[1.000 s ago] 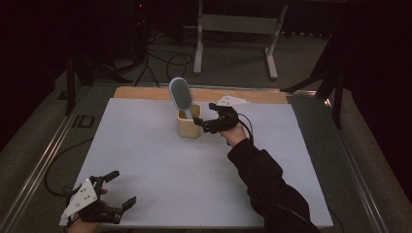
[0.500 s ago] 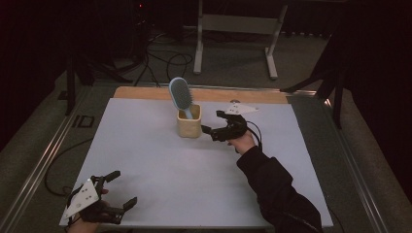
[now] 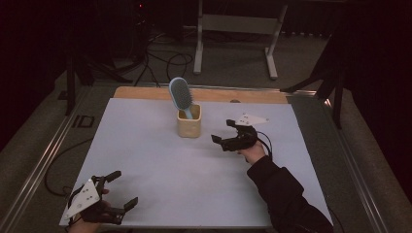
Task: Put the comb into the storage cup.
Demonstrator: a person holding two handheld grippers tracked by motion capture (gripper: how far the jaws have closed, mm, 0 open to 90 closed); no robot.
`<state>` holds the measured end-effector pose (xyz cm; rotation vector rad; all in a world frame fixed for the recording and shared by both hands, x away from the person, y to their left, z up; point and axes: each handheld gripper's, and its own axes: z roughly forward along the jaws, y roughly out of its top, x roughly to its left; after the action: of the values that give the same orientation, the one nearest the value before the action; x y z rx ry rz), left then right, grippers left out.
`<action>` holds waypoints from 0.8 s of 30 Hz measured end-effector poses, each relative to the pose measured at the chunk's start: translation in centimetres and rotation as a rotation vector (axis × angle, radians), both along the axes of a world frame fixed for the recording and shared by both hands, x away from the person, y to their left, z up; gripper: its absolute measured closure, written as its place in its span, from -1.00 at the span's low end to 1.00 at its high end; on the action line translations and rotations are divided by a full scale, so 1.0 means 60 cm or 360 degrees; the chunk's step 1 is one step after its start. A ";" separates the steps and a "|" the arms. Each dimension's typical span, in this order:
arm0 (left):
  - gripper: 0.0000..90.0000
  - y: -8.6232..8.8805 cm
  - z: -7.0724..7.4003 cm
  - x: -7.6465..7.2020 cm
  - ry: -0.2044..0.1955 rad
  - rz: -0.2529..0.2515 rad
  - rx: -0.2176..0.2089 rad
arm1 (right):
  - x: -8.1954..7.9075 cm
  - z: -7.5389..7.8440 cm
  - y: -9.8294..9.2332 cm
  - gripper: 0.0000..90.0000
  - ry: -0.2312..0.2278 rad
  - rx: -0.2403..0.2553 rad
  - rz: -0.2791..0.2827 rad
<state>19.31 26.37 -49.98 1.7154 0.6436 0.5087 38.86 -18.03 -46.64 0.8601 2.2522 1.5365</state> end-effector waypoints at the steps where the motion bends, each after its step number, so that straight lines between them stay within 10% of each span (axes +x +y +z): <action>1: -1.00 0.000 0.000 0.000 0.0001 0.0000 -0.0002 | -0.004 -0.003 -0.003 -0.81 0.0008 0.0000 0.0001; 24: -1.00 -0.002 0.000 0.003 0.0002 0.0000 0.0000 | -0.103 -0.047 -0.089 -0.81 0.0084 -0.0020 -0.0032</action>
<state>19.46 26.23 -49.98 1.7160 0.6445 0.5073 32.68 -23.36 -49.48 0.9269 2.2802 1.5066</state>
